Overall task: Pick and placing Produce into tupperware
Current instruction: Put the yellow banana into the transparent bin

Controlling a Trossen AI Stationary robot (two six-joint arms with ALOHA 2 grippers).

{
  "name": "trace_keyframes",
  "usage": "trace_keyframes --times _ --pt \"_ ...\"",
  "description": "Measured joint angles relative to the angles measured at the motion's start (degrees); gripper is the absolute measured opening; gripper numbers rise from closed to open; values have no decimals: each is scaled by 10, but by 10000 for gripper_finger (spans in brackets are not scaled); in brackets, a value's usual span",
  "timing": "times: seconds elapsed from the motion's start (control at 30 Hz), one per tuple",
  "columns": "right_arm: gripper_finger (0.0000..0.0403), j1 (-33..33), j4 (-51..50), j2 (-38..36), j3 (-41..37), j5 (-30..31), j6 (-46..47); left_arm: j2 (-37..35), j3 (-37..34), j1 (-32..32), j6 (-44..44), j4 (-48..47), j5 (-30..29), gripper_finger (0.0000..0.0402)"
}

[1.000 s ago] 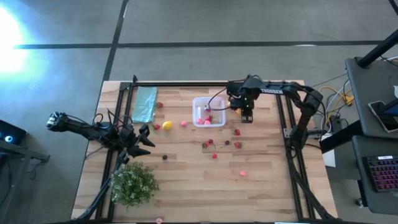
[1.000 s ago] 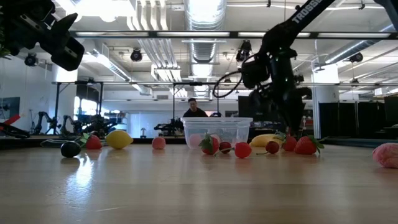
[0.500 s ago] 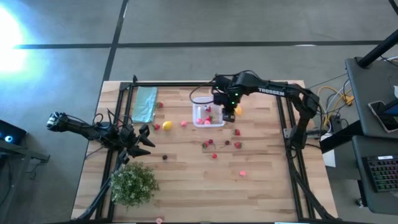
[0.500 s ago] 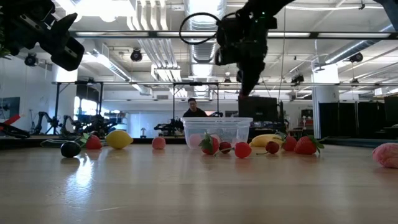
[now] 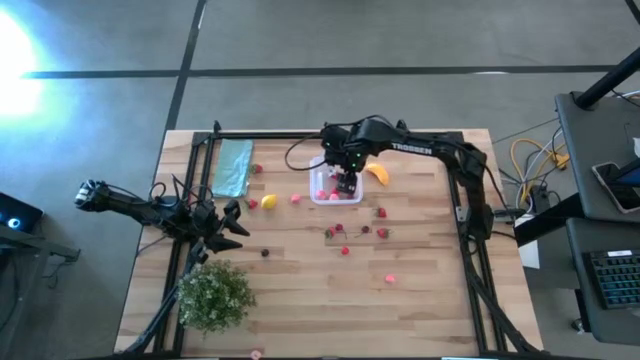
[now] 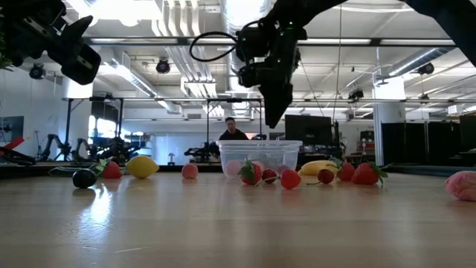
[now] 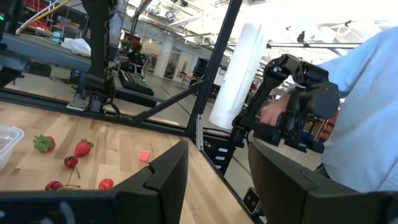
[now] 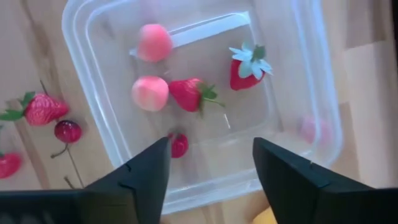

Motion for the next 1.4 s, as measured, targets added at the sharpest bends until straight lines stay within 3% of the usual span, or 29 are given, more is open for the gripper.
trace_keyframes --times 0.23,0.77,1.13,1.3,1.4 --pt "254 0 0 -32 -2 5 29 0 0 0 0 0 0 155" --pt "249 42 -16 -82 -9 -5 45 0 0 0 0 0 1 155" --pt "245 170 -9 -99 -10 -90 97 0 0 0 0 0 2 155" --pt "249 255 121 -121 -10 -84 137 0 0 0 0 0 2 155" --pt "251 306 223 -125 -9 -32 204 0 0 0 0 0 2 155"
